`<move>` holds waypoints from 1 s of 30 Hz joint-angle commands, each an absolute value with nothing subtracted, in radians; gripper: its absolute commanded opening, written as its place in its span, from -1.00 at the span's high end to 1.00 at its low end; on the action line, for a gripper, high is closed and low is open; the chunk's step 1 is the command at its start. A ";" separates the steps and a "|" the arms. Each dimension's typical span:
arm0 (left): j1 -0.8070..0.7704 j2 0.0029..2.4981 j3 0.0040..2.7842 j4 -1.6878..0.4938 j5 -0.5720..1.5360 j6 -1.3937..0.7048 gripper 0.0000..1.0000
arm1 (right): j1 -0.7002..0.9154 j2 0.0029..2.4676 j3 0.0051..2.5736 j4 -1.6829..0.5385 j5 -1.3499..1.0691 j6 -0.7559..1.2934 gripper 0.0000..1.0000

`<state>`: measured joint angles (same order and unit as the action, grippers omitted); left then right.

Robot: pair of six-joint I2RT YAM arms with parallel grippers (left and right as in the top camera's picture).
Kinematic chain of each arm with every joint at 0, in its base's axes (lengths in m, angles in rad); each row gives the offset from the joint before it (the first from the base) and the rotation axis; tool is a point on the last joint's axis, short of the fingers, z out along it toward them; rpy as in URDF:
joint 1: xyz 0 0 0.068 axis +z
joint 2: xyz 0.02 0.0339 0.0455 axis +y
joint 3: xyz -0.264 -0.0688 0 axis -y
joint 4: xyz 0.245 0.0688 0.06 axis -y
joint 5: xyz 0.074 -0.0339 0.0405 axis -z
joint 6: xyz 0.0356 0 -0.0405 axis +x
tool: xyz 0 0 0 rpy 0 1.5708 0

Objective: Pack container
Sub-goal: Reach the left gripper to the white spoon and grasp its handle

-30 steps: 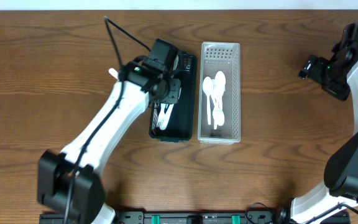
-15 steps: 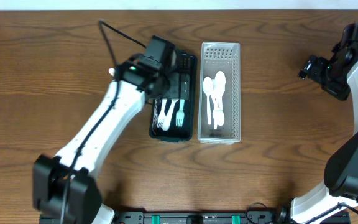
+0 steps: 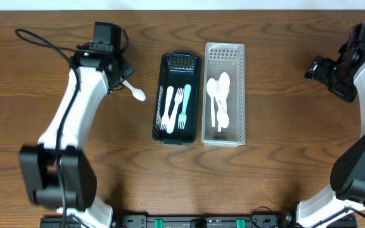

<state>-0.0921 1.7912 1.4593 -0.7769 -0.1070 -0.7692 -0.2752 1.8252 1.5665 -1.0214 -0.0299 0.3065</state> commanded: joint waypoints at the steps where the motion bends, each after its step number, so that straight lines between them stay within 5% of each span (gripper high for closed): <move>1: -0.053 1.905 1.472 -0.786 -0.169 -0.875 -0.18 | -0.272 1.826 1.561 -1.022 -0.035 0.321 -0.98; 30: -0.135 2.104 1.472 -0.558 -0.094 -0.939 -0.08 | -0.272 1.826 1.561 -1.032 -0.034 0.321 -0.98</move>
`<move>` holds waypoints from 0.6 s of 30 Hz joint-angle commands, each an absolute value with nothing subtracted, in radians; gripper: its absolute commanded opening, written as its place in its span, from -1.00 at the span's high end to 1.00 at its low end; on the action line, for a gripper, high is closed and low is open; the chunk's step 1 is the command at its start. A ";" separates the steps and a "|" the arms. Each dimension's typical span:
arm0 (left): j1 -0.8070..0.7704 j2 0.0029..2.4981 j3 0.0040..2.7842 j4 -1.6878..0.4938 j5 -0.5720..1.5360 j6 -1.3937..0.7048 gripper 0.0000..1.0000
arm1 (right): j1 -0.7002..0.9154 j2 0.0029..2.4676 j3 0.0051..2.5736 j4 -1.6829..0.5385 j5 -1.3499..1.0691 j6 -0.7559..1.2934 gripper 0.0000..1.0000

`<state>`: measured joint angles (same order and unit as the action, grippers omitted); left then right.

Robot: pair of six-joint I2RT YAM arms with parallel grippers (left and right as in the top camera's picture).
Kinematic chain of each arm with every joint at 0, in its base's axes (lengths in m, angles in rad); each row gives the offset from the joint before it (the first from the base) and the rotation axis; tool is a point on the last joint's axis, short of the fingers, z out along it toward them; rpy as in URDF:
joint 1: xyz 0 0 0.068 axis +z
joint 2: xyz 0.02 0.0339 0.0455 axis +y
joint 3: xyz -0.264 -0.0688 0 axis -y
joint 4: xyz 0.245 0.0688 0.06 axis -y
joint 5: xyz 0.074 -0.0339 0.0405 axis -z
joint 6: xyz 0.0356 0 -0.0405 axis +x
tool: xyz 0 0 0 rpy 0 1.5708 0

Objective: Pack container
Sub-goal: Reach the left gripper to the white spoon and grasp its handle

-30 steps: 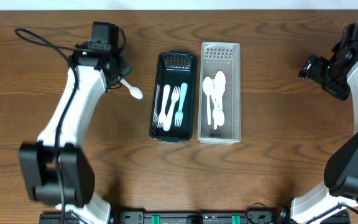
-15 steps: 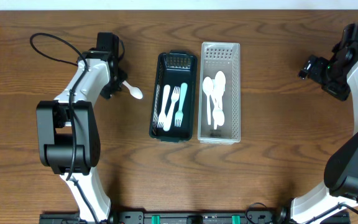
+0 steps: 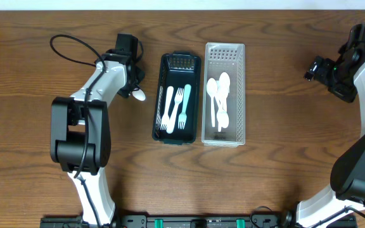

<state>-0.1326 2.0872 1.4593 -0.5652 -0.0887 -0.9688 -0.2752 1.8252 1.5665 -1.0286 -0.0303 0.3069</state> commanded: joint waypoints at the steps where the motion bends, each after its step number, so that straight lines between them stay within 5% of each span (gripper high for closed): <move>1: -0.136 2.104 1.472 -0.559 -0.095 -0.936 -0.08 | -0.272 1.826 1.561 -1.032 -0.034 0.321 -0.99; 18: -0.137 2.138 1.472 -0.624 -0.093 -0.890 -0.06 | -0.272 1.826 1.561 -1.041 -0.034 0.321 -0.98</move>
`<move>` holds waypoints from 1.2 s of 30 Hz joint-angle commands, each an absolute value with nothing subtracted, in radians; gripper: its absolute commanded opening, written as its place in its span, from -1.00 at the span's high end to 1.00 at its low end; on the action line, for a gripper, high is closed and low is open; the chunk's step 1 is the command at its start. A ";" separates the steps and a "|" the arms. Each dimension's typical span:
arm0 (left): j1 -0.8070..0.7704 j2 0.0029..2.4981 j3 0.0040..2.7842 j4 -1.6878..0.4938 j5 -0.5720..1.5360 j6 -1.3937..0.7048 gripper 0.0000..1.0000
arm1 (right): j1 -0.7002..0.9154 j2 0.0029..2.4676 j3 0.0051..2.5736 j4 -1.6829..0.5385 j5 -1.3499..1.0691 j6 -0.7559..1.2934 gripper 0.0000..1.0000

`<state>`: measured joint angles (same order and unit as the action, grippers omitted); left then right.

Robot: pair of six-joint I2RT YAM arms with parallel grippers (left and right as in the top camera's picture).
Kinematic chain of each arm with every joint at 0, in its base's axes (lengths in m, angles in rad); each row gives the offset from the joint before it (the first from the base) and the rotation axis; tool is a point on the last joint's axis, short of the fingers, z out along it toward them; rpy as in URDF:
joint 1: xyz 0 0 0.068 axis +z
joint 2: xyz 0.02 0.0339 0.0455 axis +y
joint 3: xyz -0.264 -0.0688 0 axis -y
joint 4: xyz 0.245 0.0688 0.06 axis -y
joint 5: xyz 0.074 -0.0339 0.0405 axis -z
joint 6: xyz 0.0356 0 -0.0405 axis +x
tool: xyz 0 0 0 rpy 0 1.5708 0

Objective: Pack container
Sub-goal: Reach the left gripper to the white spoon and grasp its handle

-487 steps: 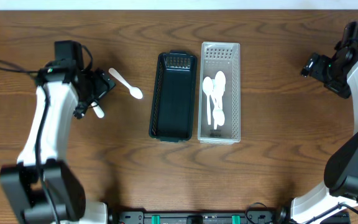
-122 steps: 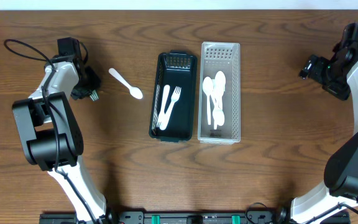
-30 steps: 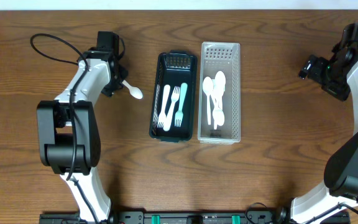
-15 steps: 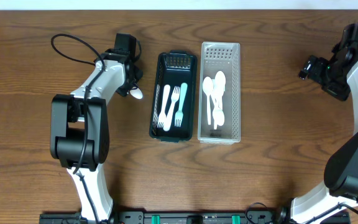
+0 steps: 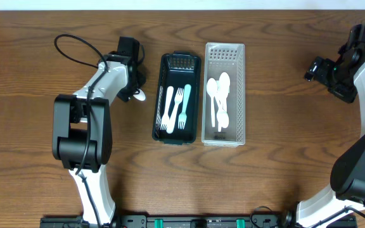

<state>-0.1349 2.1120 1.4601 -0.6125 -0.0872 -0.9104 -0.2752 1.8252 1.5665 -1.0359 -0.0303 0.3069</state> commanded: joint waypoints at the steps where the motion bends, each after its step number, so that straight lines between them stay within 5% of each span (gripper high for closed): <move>1: -0.137 2.138 1.472 -0.625 -0.093 -0.883 -0.03 | -0.272 1.826 1.561 -1.041 -0.034 0.321 -0.99; 18: -0.136 2.138 1.472 -0.804 -0.117 -0.723 0.44 | -0.272 1.826 1.561 -1.057 -0.035 0.321 -0.98; 26: -0.113 2.105 1.472 -0.850 -0.117 -0.538 0.86 | -0.272 1.826 1.561 -1.063 -0.035 0.321 -0.98; 36: -0.055 1.888 1.472 -0.919 -0.117 -0.441 0.88 | -0.272 1.826 1.561 -1.052 -0.035 0.321 -0.99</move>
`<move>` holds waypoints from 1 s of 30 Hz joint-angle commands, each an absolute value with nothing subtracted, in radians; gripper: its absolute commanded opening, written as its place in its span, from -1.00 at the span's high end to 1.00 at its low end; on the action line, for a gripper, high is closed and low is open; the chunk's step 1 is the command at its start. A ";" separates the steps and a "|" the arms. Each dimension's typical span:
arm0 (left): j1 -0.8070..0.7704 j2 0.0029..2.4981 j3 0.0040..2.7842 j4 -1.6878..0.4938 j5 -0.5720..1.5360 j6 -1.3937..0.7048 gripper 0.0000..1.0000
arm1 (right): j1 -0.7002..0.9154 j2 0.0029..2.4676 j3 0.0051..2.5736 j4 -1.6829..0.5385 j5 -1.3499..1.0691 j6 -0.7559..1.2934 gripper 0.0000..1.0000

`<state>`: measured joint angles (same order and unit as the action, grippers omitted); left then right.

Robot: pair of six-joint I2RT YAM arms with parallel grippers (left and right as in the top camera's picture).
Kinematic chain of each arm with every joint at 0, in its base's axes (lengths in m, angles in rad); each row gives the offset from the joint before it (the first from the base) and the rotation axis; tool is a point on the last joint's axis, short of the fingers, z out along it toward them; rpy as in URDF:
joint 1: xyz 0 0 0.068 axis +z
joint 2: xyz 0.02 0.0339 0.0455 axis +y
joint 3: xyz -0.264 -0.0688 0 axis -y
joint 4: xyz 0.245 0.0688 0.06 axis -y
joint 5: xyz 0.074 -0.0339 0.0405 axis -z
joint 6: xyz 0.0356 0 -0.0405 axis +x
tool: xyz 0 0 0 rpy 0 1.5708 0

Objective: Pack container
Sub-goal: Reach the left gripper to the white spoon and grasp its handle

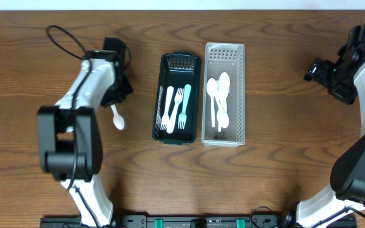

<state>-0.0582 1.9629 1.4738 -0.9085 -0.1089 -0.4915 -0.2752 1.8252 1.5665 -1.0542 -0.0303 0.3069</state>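
A white plastic spoon (pixel 117 118) sticks out toward the table's front from my left gripper (pixel 115 100), which is shut on its handle, left of the containers. The black tray (pixel 177 60) holds white and pale blue forks (pixel 180 107). Touching its right side, the clear basket (pixel 225 52) holds several white spoons (pixel 220 96). My right gripper (pixel 310 69) sits far right near the back; its fingers look spread with nothing between them.
The left arm's black cable (pixel 65 35) loops over the table at the back left. Both arm bases (pixel 170 221) stand along the front edge. Bare wooden table (pixel 284 158) surrounds the two containers.
My left gripper has moved left and a little toward the front, away from the black tray. The spoon in it now points toward the front instead of toward the tray. Right arm unchanged.
My left gripper held the white spoon at the back left, its bowl pointing right. Then it was closer to the black tray's left rim, and stayed there. Now it is further left with the spoon turned frontward. The containers' contents are the same throughout.
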 commanded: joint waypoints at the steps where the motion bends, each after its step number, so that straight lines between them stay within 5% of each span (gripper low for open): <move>1: -0.055 1.876 1.472 -0.921 -0.117 -0.433 0.88 | -0.272 1.826 1.561 -1.050 -0.035 0.321 -0.99; 5: -0.053 1.863 1.472 -0.953 -0.121 -0.419 0.84 | -0.272 1.826 1.561 -1.048 -0.034 0.321 -0.98; 10: -0.031 1.871 1.426 -0.955 -0.123 -0.419 0.37 | -0.272 1.826 1.561 -1.049 -0.035 0.321 -0.99; 23: 0.003 1.871 1.264 -0.825 0.046 -0.318 0.21 | -0.272 1.826 1.561 -1.036 -0.034 0.321 -0.99; 30: 0.003 1.871 1.188 -0.820 0.045 -0.319 -0.26 | -0.272 1.826 1.561 -1.034 -0.034 0.321 -0.98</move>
<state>-0.0002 1.8614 1.2182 -0.8173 0.0284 -0.3290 -0.2752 1.8252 1.5665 -1.0351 -0.0299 0.3069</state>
